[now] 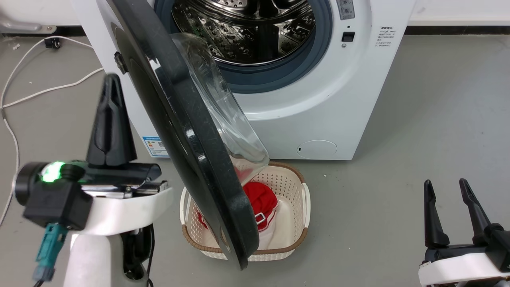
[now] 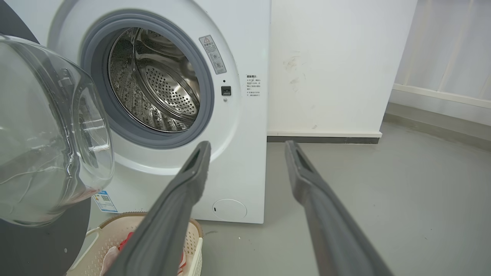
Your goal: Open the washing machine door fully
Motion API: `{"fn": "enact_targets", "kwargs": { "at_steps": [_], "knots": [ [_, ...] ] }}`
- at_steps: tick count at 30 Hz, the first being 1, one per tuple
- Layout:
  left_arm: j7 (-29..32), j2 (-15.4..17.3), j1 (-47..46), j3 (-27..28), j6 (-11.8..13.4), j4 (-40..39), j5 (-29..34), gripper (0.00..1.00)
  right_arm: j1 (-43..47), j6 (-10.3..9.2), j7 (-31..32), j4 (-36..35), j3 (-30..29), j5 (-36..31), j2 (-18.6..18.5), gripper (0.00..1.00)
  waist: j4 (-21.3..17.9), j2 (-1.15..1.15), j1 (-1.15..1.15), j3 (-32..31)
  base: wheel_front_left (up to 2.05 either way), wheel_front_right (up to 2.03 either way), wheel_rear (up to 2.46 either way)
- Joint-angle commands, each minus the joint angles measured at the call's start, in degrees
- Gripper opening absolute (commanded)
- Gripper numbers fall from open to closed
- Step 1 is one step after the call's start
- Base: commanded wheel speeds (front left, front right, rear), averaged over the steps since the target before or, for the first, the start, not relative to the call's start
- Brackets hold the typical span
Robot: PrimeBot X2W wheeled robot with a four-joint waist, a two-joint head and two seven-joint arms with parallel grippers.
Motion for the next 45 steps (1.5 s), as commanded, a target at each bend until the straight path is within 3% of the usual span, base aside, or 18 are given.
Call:
{"fn": "enact_targets", "kwargs": {
  "at_steps": [1,11,18,28,39,45],
  "knots": [
    [-0.1,0.0,-0.8,0.1,0.1,-1.5,0.5,0.00,-0.4,-0.04,-0.2,0.1,0.0,0.0,0.2,1.00,-0.1,0.00,-0.01,0.1,0.00,0.00,0.00],
    [0.1,0.0,-2.4,-5.1,-0.8,-14.8,0.8,0.00,-0.5,-0.04,-0.5,0.5,-0.1,0.4,0.2,1.00,-0.4,0.00,-0.01,0.1,0.00,0.00,0.00],
    [4.9,0.0,-0.3,-16.6,-3.1,-19.5,-2.4,0.00,-0.3,-0.04,-0.4,1.1,-0.2,0.6,0.2,1.00,-0.3,0.00,-0.01,-0.1,0.00,0.00,0.00],
    [13.0,1.5,5.7,-30.1,-4.8,-16.4,-6.3,0.00,0.4,-0.04,-0.6,1.8,-0.5,0.9,0.2,1.00,0.8,0.00,-0.01,-0.7,0.00,0.00,0.00],
    [19.1,4.9,14.6,-34.8,-4.1,-10.3,-7.1,0.00,0.5,-0.04,-0.7,2.3,0.0,1.5,0.2,1.00,2.0,0.00,-0.01,-0.4,0.00,0.00,0.00],
    [18.4,5.7,15.5,-35.5,-3.6,-4.2,-6.2,0.00,-0.8,-0.04,-0.7,2.5,0.5,1.6,0.2,1.00,1.6,0.00,-0.01,0.7,0.00,0.00,0.00]
  ]
}}
